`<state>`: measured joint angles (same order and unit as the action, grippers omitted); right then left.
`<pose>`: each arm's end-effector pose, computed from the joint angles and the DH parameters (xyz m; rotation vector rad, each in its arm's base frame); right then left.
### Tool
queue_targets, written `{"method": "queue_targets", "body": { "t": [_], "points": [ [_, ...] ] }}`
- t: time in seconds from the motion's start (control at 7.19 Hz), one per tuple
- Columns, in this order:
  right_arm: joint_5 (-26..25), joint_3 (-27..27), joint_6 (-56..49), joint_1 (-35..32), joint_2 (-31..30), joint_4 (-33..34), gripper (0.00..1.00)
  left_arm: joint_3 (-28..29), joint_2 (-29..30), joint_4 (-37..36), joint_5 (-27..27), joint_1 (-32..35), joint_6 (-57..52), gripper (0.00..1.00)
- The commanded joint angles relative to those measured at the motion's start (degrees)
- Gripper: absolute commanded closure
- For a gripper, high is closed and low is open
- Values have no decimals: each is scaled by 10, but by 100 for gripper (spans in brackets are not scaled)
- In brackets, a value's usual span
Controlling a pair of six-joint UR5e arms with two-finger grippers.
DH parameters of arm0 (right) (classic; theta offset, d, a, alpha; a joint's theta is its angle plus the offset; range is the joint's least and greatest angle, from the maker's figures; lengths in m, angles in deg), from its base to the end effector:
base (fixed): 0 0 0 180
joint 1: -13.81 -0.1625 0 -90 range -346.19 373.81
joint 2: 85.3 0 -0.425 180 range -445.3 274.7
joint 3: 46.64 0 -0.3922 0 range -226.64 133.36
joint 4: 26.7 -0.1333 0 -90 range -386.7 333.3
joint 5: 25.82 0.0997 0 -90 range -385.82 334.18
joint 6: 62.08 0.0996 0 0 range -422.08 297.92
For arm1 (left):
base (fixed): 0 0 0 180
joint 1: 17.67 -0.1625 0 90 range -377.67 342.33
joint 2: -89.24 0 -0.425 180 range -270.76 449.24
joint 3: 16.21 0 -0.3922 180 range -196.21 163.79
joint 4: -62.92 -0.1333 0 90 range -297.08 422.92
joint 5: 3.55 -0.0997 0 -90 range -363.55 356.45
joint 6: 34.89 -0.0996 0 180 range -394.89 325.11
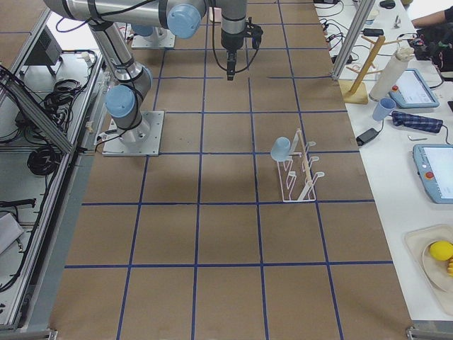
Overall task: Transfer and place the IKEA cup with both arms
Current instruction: 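Move the right gripper toward the light blue cup on the wire rack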
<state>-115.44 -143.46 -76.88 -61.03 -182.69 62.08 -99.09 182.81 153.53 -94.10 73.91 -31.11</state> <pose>0.0153 -0.4559 0.4871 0.0099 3.1322 0.0145 -0.1467 -0.5187 0.5166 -0.0605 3.1328 -0.0810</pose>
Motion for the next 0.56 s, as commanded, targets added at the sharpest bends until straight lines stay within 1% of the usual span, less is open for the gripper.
{"method": "queue_targets", "body": {
  "t": [0.0,0.14,0.28,0.42],
  "points": [
    [5,3,-108,60,42,62,0,0,-1,0,-1,0,0,0],
    [5,4,-124,70,73,88,0,-1,-2,1,-1,0,0,0],
    [5,6,-127,74,90,108,0,-1,-2,2,-1,0,0,0],
    [5,6,-168,78,108,156,0,-1,-3,2,-1,0,0,0]
  ]
}}
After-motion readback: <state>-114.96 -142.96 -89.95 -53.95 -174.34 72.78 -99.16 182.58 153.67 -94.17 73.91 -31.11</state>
